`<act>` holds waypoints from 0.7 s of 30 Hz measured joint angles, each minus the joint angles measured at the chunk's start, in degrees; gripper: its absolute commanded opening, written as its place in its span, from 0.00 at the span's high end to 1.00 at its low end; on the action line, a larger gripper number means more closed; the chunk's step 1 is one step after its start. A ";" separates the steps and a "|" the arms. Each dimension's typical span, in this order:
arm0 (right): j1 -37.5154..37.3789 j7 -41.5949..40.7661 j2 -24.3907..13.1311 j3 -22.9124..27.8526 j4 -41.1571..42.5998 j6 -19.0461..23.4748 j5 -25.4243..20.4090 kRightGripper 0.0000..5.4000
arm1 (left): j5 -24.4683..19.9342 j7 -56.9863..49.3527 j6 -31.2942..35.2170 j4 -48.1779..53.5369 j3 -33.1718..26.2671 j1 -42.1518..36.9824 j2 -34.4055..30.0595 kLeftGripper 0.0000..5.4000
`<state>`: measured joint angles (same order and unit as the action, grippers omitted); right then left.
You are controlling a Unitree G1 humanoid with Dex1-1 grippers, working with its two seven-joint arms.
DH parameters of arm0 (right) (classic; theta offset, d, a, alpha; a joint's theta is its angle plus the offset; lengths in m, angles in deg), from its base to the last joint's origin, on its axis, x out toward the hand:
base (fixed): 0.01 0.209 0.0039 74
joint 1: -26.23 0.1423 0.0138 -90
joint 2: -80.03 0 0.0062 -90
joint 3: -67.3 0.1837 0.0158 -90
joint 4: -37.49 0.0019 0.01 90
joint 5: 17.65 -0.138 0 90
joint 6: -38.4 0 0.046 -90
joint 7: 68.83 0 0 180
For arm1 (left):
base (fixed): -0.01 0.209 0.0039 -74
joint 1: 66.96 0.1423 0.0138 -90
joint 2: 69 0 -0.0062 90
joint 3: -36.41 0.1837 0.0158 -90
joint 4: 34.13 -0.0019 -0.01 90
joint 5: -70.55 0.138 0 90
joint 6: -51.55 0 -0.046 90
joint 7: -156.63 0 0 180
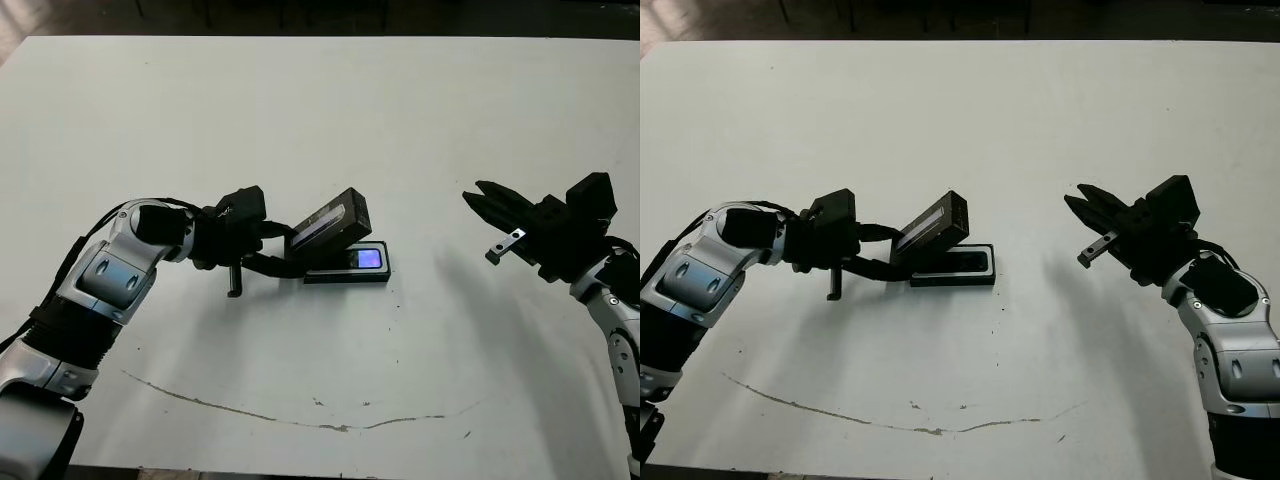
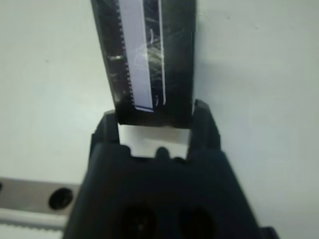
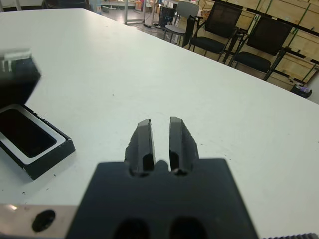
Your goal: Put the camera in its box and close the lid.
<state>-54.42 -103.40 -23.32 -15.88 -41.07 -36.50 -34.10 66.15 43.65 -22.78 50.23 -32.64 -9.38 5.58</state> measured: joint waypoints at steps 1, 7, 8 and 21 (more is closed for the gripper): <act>0.00 0.00 0.00 -0.05 0.00 0.00 0.10 1.00 | 0.00 0.64 0.10 0.00 0.00 -0.22 -0.42 0.88; 0.00 0.01 0.04 -0.20 -0.10 0.01 0.31 1.00 | -0.03 3.51 1.16 -0.23 -0.24 -1.16 -2.33 0.88; 0.00 0.02 0.05 -0.20 -0.10 0.01 0.31 1.00 | -0.04 3.70 1.46 -0.23 -0.30 -1.21 -2.36 0.88; -0.02 0.11 0.07 -0.28 -0.06 0.09 0.43 1.00 | 0.45 2.89 2.63 0.53 0.02 -1.47 -1.88 0.88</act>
<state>-54.43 -103.30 -23.26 -16.17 -41.13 -36.41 -33.68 66.60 46.54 -20.15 50.76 -32.62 -10.85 3.71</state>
